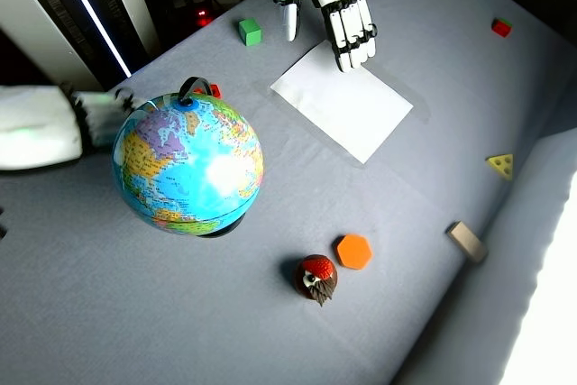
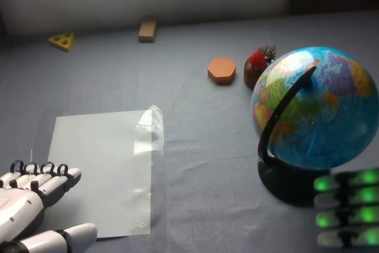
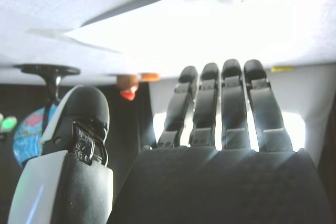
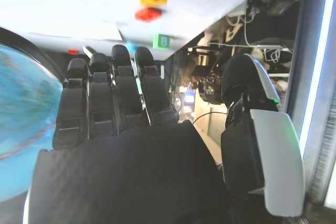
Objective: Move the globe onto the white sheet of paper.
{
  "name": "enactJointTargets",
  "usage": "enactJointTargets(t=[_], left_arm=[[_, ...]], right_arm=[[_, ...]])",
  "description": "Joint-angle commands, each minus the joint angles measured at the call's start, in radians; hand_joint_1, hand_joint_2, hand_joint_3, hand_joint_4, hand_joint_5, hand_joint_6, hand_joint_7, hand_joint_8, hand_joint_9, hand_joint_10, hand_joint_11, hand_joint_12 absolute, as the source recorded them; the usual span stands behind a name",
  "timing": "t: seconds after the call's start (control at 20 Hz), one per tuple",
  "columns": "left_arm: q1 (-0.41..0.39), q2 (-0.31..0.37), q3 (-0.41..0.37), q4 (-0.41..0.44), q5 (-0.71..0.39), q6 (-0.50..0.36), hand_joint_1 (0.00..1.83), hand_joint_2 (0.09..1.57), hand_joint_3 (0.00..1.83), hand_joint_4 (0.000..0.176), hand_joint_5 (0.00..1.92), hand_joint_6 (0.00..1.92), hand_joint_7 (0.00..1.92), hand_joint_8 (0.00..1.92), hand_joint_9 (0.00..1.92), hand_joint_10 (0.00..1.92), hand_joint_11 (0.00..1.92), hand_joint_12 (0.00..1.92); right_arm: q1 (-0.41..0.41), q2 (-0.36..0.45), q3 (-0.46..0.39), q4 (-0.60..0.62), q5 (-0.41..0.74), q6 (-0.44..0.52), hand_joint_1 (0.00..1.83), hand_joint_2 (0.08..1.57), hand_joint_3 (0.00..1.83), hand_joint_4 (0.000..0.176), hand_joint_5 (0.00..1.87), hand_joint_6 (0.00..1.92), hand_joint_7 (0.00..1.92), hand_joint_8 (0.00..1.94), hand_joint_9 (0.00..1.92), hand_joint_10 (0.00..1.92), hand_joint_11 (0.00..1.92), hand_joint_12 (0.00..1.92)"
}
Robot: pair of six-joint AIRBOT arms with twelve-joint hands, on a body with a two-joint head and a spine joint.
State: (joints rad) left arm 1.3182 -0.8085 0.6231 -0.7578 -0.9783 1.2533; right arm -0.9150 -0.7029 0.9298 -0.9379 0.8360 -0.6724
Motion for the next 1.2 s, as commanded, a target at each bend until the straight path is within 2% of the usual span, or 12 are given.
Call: enactJointTargets(t=[0.0, 0.2, 0.35, 0.55, 0.7, 0.95, 1.15], left_arm=[[0.001, -0.004, 0.001, 0.02, -0.085, 0.001, 0.0, 1.24, 0.0, 0.0, 0.06, 0.0, 0.06, 0.0, 0.07, 0.0, 0.0, 0.11], [0.003, -0.009, 0.005, 0.031, -0.083, 0.004, 0.0, 1.23, 0.0, 0.0, 0.05, 0.0, 0.05, 0.0, 0.06, 0.0, 0.0, 0.09], [0.003, -0.012, 0.008, 0.032, -0.083, 0.0, 0.0, 1.22, 0.0, 0.0, 0.05, 0.0, 0.05, 0.0, 0.05, 0.0, 0.0, 0.07], [0.005, -0.012, 0.008, 0.034, -0.083, -0.001, 0.0, 1.22, 0.0, 0.0, 0.04, 0.0, 0.04, 0.0, 0.04, 0.0, 0.0, 0.06], [0.007, -0.01, 0.008, 0.03, -0.083, -0.002, 0.0, 1.22, 0.0, 0.0, 0.04, 0.0, 0.04, 0.0, 0.04, 0.0, 0.0, 0.06], [0.008, -0.005, 0.002, 0.01, -0.09, 0.003, 0.0, 1.22, 0.0, 0.0, 0.04, 0.0, 0.05, 0.0, 0.04, 0.0, 0.0, 0.06], [0.005, 0.003, -0.005, -0.015, -0.104, 0.007, 0.0, 1.22, 0.0, 0.0, 0.05, 0.0, 0.05, 0.0, 0.04, 0.0, 0.0, 0.06]], right_arm=[[0.002, -0.006, 0.023, 0.04, 0.12, 0.02, 0.0, 1.18, 0.0, 0.0, 0.11, 0.0, 0.13, 0.0, 0.06, 0.0, 0.0, 0.0], [-0.011, -0.038, 0.112, 0.04, 0.086, 0.033, 0.0, 1.19, 0.0, 0.0, 0.11, 0.0, 0.13, 0.0, 0.07, 0.01, 0.0, 0.0], [-0.019, -0.056, 0.168, 0.04, 0.103, 0.048, 0.0, 1.19, 0.0, 0.0, 0.12, 0.01, 0.15, 0.01, 0.08, 0.01, 0.0, 0.0], [0.045, -0.1, 0.247, 0.018, 0.061, 0.132, 0.0, 1.19, 0.0, 0.0, 0.12, 0.01, 0.15, 0.01, 0.09, 0.01, 0.02, 0.01], [0.059, -0.121, 0.295, 0.018, 0.05, 0.158, 0.0, 1.18, 0.0, 0.0, 0.12, 0.01, 0.15, 0.01, 0.09, 0.01, 0.02, 0.01], [0.115, -0.173, 0.34, 0.007, -0.016, 0.134, 0.0, 1.17, 0.0, 0.0, 0.14, 0.01, 0.16, 0.01, 0.09, 0.01, 0.02, 0.02], [0.162, -0.204, 0.335, -0.006, -0.083, 0.119, 0.0, 1.17, 0.0, 0.0, 0.16, 0.02, 0.17, 0.01, 0.09, 0.01, 0.02, 0.02]])
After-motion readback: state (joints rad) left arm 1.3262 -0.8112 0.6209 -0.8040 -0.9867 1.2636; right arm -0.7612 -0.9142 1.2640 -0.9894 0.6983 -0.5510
